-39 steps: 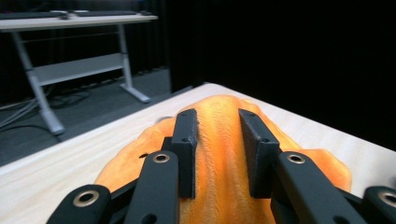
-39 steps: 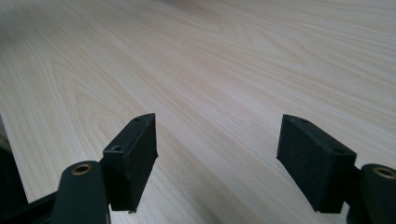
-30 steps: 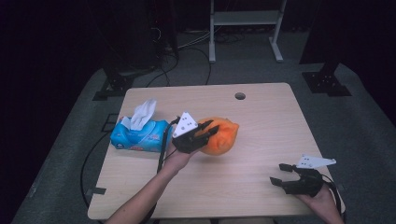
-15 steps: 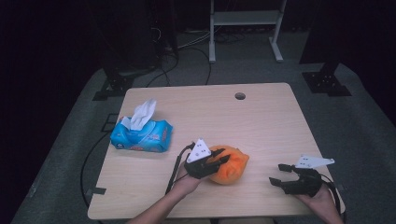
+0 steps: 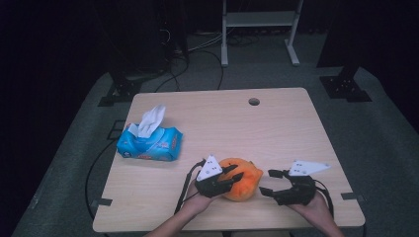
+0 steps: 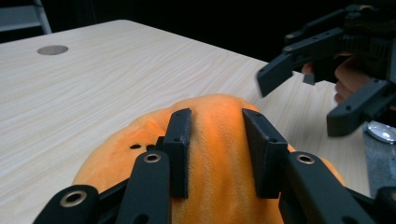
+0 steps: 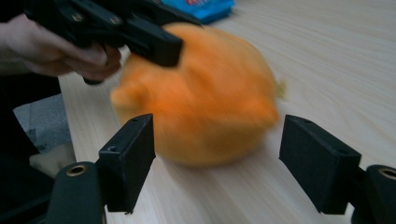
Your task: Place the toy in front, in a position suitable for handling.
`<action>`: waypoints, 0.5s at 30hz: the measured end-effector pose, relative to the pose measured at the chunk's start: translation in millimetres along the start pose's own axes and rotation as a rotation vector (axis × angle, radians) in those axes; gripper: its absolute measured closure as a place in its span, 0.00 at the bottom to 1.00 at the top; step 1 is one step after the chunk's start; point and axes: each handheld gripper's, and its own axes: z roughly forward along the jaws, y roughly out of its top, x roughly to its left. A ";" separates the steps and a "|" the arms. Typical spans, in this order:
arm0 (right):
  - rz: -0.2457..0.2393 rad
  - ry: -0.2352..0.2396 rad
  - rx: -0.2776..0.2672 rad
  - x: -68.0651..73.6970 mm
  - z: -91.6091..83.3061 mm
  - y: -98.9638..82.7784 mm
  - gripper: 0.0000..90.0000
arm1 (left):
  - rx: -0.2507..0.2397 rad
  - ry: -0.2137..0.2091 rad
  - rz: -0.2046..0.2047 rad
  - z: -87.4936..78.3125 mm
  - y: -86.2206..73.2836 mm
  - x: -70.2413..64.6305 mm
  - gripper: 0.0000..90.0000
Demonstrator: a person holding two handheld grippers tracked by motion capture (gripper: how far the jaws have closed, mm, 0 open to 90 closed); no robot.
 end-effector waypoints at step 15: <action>-0.119 -0.021 0.090 5.8 35.9 13.8 0.34 | 0.015 -0.060 -0.092 -2.5 -0.5 4.3 0.62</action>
